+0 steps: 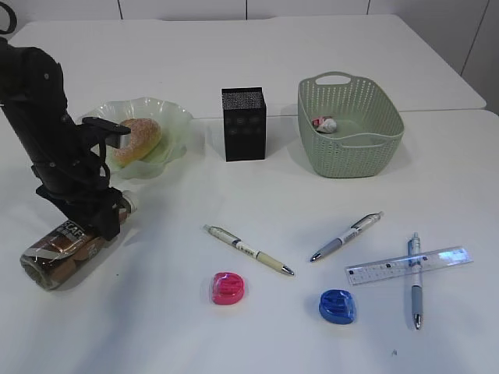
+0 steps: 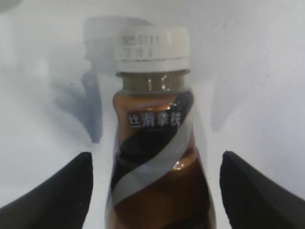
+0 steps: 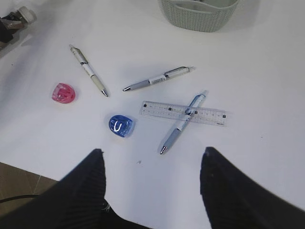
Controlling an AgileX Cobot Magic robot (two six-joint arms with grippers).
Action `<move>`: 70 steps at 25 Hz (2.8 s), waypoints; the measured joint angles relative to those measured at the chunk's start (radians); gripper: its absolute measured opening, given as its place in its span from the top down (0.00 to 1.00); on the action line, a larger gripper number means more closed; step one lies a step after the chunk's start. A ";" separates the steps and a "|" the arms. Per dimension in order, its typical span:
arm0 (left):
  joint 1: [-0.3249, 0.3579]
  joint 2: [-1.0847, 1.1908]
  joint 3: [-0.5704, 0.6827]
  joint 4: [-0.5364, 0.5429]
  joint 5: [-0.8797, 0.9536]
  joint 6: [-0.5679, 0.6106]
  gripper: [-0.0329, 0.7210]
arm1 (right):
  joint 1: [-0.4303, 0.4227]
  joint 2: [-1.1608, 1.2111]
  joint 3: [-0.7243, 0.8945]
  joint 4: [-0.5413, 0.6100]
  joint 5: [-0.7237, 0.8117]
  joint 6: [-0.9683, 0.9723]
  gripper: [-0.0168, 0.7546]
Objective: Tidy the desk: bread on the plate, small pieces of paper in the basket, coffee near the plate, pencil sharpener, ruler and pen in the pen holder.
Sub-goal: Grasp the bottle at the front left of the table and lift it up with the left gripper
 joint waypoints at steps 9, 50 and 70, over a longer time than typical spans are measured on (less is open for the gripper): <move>0.000 0.059 -0.148 0.009 0.130 -0.042 0.18 | 0.000 0.000 0.000 0.000 0.000 0.000 0.34; -0.018 0.159 -0.233 0.048 0.271 -0.109 0.46 | 0.000 0.000 0.000 0.000 0.000 0.000 0.34; -0.018 0.155 -0.236 -0.035 0.273 -0.109 0.59 | 0.000 0.000 0.000 0.000 0.000 0.000 0.34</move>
